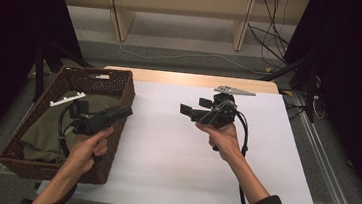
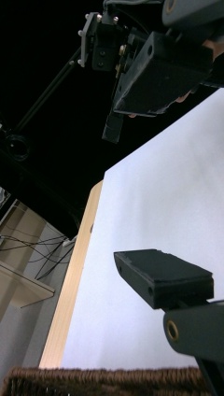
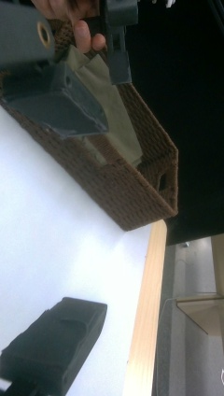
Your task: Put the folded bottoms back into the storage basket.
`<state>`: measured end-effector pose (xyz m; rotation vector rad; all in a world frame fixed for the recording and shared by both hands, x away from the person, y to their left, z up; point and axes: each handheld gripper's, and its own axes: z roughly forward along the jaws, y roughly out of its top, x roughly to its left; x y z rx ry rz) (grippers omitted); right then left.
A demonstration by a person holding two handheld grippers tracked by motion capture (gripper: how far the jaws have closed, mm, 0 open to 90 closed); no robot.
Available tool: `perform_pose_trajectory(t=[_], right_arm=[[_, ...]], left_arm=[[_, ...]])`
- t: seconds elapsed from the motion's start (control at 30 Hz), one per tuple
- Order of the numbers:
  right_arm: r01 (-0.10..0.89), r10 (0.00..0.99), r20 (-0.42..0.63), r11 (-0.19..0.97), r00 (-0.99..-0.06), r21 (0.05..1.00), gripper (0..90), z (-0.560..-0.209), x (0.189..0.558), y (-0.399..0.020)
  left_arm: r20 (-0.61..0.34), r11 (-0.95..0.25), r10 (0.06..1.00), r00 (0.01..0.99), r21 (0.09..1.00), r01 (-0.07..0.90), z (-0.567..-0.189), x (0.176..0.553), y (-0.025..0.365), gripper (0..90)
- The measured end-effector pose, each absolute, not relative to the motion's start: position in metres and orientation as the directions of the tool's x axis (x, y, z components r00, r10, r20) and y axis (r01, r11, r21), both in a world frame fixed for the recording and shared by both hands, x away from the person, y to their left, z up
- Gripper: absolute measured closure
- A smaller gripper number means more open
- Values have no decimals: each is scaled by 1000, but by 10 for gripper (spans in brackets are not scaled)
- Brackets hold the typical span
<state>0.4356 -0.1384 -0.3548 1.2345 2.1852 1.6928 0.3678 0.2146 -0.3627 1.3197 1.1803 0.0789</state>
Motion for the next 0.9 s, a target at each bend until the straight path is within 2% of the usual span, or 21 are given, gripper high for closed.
perform_pose_trajectory(t=[0.2, 0.9], right_arm=[[513, 664, 356, 49, -657, 857, 109, -359, 429, -146], [446, 688, 293, 51, -664, 894, 111, -367, 394, -177]], left_arm=[[-581, 282, 644, 498, 785, 552, -364, 364, 199, 211], [-569, 235, 617, 544, 793, 562, -374, 359, 172, 210]])
